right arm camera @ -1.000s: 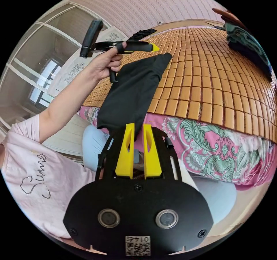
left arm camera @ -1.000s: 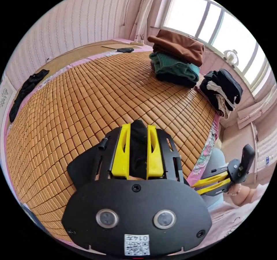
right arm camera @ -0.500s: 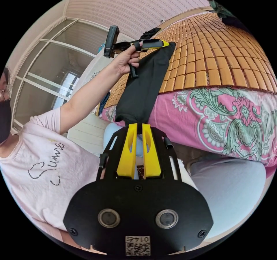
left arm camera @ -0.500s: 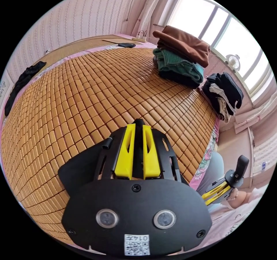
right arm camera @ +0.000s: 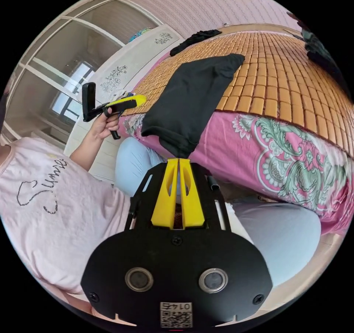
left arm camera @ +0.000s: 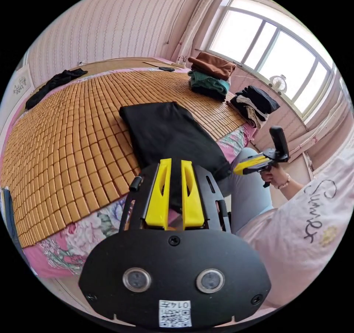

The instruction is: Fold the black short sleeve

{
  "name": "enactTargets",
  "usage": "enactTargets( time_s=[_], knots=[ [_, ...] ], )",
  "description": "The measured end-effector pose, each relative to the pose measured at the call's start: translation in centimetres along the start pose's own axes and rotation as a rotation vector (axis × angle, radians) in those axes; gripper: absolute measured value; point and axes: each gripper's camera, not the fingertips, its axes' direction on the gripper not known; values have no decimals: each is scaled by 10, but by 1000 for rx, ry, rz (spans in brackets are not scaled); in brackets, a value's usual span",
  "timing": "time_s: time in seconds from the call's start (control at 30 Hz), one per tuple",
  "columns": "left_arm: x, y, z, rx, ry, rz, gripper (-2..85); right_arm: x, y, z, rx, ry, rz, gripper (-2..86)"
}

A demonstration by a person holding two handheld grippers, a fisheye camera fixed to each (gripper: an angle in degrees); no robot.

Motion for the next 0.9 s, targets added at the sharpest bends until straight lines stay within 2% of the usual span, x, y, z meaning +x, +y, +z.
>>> enactTargets(
  time_s=[0.07, 0.13, 0.2, 0.33, 0.53, 0.9],
  knots=[
    [12, 12, -2, -7, -9, -23, 65, -19, -2, 1, 77, 121, -70, 46],
    [21, 16, -2, -7, -6, -42, 73, -27, -8, 14, 74, 167, -114, 54],
    [32, 14, 7, -55, -77, -41, 81, -31, -12, 37, -2, 169, -144, 46],
    [37, 8, 7, -64, -80, -62, 81, -44, 5, 66, -104, 199, -182, 9],
    [30, -9, -10, -45, -62, -133, 79, -35, 31, 83, -152, 89, -127, -1],
    [16, -75, -53, 69, -104, -214, 98, -42, 34, 103, -6, 74, -121, 16]
  ],
)
